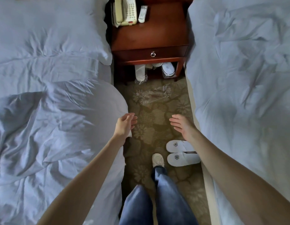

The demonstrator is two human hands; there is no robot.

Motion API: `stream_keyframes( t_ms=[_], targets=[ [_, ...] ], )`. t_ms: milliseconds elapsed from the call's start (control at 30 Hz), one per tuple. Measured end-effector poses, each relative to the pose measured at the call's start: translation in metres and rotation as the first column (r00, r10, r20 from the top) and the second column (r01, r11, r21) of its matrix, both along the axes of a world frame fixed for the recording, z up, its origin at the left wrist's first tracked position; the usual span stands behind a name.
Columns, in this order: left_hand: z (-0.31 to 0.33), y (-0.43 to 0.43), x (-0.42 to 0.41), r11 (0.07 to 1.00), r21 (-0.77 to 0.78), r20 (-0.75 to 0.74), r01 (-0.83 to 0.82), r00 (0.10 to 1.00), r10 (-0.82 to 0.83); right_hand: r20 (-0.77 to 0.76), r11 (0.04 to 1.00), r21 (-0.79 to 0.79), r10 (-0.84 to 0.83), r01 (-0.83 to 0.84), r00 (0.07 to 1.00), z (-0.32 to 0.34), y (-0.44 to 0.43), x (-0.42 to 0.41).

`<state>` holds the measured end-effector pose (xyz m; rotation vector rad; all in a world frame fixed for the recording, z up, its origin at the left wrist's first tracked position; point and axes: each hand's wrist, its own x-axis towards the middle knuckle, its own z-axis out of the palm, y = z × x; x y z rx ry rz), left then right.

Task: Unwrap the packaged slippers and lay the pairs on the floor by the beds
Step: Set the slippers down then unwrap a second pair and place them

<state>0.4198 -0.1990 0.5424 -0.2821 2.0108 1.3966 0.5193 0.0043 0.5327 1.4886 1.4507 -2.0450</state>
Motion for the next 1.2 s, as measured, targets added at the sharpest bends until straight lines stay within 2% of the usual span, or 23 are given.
stream_keyframes(
  t_ms=[300, 633, 800, 1000, 1200],
  targets=[
    [-0.033, 0.058, -0.088, 0.999, -0.013, 0.075, -0.051, 0.996, 0.052, 0.052, 1.0, 0.003, 0.0, 0.0, 0.999, -0.02, 0.046, -0.097],
    [-0.09, 0.107, -0.244, 0.995, -0.004, 0.203, -0.1, 0.974, 0.099, 0.104, 0.997, 0.079, -0.032, 0.024, 0.994, -0.056, 0.102, -0.244],
    [-0.128, 0.122, -0.302, 0.995, -0.052, 0.229, -0.083, 0.969, 0.093, 0.092, 0.994, 0.103, 0.028, -0.037, 0.995, -0.094, 0.123, -0.307],
    [-0.21, 0.138, -0.346, 0.983, -0.179, 0.197, -0.04, 0.978, 0.075, 0.141, 0.982, 0.131, 0.118, -0.137, 0.983, -0.162, 0.15, -0.356],
    [-0.339, 0.152, -0.371, 0.956, -0.292, 0.156, -0.006, 0.986, 0.054, 0.126, 0.974, 0.132, 0.166, -0.183, 0.978, -0.289, 0.158, -0.397]
  ],
)
